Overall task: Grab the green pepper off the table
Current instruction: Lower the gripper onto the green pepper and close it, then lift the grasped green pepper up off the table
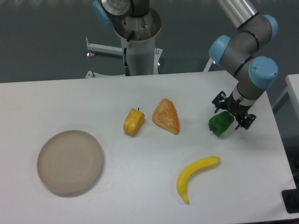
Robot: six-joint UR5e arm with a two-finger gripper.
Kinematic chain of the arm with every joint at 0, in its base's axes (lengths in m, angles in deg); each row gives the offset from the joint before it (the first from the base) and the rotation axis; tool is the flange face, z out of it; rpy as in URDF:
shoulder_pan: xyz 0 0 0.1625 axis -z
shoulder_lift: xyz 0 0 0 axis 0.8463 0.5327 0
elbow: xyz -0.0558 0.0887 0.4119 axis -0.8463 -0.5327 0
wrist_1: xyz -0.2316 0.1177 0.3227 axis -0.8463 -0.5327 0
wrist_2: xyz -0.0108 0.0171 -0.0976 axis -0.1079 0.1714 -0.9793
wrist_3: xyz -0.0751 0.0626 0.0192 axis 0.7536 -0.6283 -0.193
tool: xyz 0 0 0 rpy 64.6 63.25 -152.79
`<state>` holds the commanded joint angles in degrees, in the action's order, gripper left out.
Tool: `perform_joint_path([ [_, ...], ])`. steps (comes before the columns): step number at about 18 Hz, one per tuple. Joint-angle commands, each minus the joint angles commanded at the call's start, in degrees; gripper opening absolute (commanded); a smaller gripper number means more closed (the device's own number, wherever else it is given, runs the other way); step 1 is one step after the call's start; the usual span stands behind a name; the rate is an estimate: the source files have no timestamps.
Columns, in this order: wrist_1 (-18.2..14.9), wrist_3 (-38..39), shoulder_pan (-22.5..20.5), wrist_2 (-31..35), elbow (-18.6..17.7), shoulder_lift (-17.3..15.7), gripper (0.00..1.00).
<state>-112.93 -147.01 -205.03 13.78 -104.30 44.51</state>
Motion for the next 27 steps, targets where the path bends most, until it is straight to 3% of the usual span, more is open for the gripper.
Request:
perform_joint_path([
  [2,0.0,0.44,0.0,-0.88,0.0,0.0,0.93],
  [6,0.18,0.18,0.09,-0.89,0.09,0.0,0.53],
  [9,0.18,-0.09,0.0,-0.97,0.35,0.09,0.33],
  [15,0.0,0.0,0.17,-1.15,1.93,-0.61,0.3],
  [27,0.0,4.91,6.32,-8.0,6.32,-5.27,0.29],
])
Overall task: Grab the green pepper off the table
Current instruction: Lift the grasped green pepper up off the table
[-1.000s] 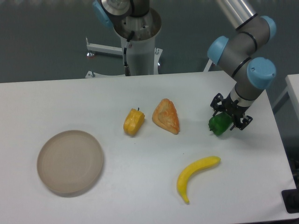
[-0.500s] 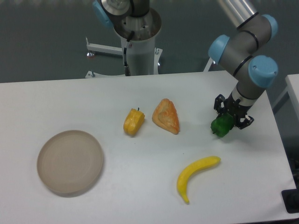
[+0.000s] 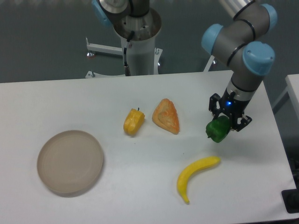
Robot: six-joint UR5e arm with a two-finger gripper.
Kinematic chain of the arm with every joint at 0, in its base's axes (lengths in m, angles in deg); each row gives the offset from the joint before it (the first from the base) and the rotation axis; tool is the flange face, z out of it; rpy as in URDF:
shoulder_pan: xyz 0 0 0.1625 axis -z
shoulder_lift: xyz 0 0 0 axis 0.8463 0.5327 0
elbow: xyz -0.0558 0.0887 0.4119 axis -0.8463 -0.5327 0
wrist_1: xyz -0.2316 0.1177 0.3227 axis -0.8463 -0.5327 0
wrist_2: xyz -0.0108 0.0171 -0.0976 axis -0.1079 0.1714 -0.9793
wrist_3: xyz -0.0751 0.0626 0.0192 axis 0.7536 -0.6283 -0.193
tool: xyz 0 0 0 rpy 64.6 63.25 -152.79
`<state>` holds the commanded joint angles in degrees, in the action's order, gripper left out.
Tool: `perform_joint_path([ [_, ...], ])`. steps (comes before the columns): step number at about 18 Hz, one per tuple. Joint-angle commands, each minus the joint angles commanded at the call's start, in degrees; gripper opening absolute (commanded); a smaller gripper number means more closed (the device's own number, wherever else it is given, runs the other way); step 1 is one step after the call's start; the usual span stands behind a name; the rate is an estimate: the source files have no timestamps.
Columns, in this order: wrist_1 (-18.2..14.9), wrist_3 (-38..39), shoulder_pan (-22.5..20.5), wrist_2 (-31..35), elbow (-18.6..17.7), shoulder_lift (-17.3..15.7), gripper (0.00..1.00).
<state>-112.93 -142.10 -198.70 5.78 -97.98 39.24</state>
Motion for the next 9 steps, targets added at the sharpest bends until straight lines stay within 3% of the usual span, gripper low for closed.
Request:
perform_joint_path([
  [9,0.09,2.47,2.38,0.08,1.06,0.0,0.29],
])
